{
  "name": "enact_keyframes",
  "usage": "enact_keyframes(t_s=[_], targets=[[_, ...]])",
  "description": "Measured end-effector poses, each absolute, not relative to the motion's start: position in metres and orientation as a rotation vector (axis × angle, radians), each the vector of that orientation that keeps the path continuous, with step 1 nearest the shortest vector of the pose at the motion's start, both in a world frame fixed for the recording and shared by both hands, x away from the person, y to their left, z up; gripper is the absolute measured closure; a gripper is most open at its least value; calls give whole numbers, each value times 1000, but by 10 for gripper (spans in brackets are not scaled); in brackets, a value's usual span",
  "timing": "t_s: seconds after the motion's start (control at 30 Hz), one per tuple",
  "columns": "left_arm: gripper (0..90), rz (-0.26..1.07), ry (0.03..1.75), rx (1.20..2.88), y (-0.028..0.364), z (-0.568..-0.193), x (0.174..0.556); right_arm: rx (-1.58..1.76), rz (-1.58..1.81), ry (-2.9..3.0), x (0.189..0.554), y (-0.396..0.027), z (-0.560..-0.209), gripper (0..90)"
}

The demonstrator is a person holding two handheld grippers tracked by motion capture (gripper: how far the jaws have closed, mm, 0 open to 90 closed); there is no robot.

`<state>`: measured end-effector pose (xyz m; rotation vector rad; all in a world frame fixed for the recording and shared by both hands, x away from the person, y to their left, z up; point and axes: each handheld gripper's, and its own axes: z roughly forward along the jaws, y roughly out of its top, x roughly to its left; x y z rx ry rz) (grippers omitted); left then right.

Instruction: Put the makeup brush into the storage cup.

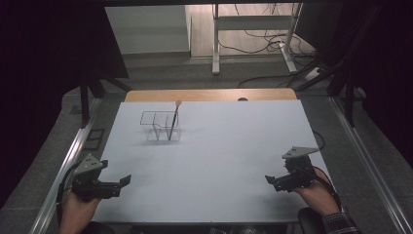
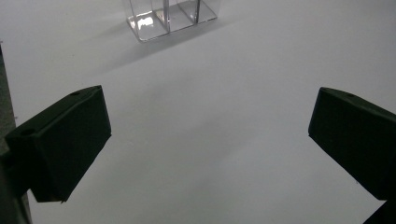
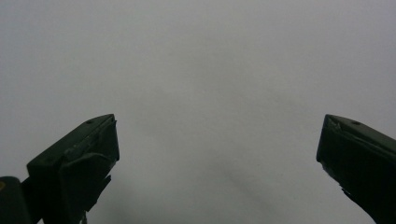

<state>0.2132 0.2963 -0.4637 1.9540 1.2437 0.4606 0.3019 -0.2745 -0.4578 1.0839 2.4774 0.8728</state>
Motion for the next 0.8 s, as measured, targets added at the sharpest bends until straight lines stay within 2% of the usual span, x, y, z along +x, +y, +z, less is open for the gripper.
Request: enact_keyframes(t_s=[0.8], targets=[[0, 462, 1282, 1970, 305, -468, 198, 1081, 861, 2478, 302, -274, -459, 0]])
